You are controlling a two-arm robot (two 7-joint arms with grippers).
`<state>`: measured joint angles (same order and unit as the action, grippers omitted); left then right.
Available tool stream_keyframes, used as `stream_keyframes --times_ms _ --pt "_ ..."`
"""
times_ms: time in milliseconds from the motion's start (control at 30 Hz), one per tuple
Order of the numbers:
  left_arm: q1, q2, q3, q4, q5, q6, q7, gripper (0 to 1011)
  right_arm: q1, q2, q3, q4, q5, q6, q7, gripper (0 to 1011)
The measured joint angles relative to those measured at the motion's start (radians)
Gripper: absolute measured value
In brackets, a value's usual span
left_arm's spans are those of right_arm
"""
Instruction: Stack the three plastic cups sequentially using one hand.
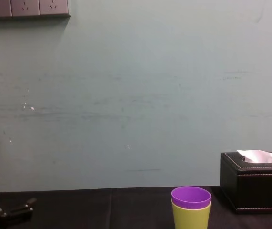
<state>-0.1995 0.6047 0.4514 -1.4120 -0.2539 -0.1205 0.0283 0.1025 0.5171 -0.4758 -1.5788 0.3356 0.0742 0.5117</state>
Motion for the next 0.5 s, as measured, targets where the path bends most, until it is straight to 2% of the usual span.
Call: stream_keyframes --times_ms 500 --pt "0.000 0.000 0.000 0.000 0.000 0.000 0.000 1010 0.042 -0.047 -0.023 0.055 -0.035 0.003 -0.012 1003"
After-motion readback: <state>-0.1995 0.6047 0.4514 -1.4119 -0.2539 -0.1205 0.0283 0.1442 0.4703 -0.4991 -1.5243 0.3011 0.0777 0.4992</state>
